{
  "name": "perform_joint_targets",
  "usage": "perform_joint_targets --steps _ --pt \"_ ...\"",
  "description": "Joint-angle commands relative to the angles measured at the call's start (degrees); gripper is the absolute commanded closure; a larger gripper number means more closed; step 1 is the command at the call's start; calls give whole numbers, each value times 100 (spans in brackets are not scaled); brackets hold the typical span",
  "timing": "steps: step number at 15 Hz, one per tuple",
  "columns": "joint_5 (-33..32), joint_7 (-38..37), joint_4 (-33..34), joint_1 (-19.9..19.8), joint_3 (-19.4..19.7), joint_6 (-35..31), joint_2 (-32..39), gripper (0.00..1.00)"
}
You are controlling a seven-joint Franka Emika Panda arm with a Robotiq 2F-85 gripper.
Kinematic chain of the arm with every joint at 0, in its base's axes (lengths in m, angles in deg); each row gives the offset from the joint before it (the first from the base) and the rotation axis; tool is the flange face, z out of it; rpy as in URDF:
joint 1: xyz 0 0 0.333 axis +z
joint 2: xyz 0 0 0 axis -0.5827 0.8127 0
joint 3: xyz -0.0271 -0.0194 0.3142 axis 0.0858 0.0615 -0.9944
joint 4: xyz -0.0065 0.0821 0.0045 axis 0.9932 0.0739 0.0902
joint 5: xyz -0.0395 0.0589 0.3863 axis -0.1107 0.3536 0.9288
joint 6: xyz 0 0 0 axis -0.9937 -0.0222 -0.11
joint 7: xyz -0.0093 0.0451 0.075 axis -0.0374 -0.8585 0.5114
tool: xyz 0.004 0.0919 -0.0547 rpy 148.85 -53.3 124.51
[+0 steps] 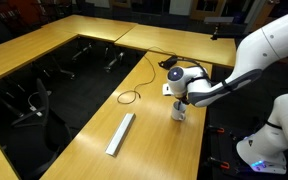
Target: Pick the pen from the cup and put it on the table
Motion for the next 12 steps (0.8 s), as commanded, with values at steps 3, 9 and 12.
perform_joint_targets --steps 3,9,12 --pt "-107 -36 128 -99 -83 -174 314 64" --pt "-483 -28 254 -72 -148 -130 640 65" --pt "-509 61 353 -85 -178 -91 853 63"
